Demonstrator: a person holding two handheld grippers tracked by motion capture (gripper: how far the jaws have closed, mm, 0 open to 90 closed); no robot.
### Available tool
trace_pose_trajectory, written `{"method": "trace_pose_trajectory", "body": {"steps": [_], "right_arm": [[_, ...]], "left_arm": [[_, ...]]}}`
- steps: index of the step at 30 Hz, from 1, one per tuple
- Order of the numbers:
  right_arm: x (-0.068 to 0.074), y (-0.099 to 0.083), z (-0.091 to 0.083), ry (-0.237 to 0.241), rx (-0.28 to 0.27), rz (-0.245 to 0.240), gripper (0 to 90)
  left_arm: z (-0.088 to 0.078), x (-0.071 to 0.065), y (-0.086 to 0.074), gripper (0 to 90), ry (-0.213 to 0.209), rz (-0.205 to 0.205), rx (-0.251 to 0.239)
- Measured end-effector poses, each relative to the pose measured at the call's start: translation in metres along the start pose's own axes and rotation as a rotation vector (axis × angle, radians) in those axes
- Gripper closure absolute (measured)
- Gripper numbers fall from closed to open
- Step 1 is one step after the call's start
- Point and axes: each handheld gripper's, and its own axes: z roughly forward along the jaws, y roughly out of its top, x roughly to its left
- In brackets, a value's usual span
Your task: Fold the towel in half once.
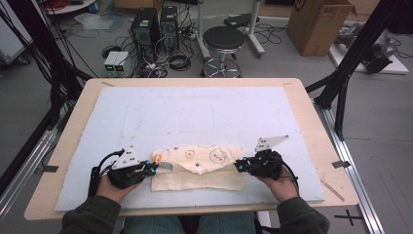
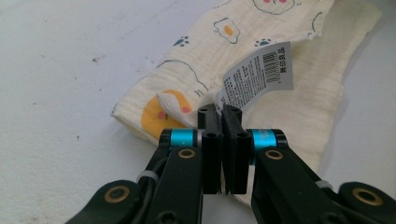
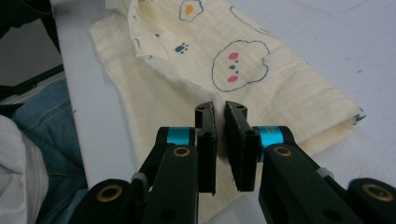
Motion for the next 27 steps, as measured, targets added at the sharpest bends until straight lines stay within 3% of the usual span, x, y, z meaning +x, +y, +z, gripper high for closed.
{"method": "trace_pose_trajectory", "body": {"steps": [22,24,27], "right_arm": [[0.007,-0.018,-0.001,0.024,0.051,-0.016,82.1],[0.008,-0.019,-0.001,0.025,0.054,-0.018,81.6],[0.009,-0.021,-0.002,0.030,0.062,-0.020,81.2]], "left_arm": [[-0.003,-0.015,-0.008,85.4,-0.025,0.024,0.017],[-0.003,-0.016,-0.008,80.4,-0.026,0.020,0.026],[-0.007,-0.014,-0.008,73.0,-0.043,-0.006,0.002]]}}
